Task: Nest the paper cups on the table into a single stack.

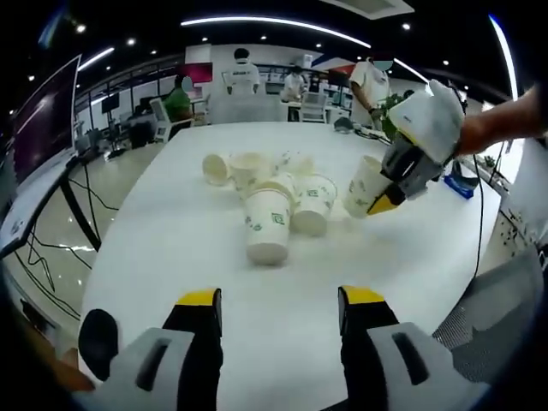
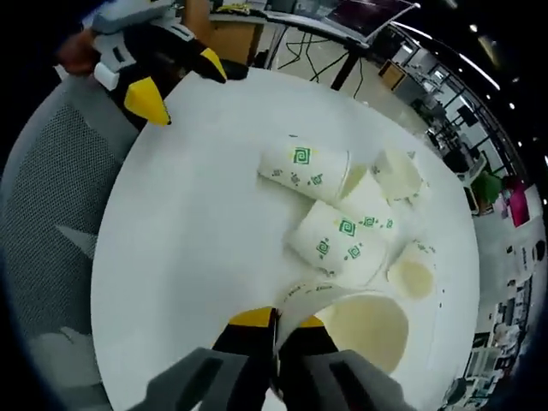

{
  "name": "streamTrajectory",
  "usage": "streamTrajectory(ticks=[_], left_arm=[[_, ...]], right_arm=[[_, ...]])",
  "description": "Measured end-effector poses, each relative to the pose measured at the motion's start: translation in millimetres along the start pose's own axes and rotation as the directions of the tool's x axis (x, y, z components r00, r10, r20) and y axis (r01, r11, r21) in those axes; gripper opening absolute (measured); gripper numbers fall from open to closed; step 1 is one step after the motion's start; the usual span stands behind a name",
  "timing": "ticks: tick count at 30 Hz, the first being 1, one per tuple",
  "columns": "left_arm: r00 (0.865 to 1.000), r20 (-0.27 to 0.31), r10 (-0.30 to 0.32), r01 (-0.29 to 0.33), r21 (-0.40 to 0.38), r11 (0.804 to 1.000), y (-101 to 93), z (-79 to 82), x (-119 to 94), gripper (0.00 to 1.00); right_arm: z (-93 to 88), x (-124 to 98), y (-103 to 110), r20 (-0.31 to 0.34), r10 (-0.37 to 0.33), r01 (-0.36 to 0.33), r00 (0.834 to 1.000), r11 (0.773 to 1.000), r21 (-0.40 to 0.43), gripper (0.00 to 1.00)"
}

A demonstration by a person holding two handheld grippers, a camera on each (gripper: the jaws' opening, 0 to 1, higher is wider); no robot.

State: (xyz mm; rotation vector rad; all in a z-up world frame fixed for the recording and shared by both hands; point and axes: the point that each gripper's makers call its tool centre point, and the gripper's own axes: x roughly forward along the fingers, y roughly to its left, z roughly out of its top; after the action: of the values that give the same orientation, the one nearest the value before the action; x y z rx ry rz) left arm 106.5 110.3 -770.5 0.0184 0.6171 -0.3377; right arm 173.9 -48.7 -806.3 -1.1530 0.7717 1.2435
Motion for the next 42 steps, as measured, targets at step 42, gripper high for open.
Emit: streamTrajectory(ticks=[42], left_arm=[[1.0,0.006,-0.002,0.002,-0.007,1.0,-3.0,2.4,-3,0.53]], right_arm=[[27.5,28,35,-0.036,0.072,-0.076,0.997,0.987,-0.143,0.0]])
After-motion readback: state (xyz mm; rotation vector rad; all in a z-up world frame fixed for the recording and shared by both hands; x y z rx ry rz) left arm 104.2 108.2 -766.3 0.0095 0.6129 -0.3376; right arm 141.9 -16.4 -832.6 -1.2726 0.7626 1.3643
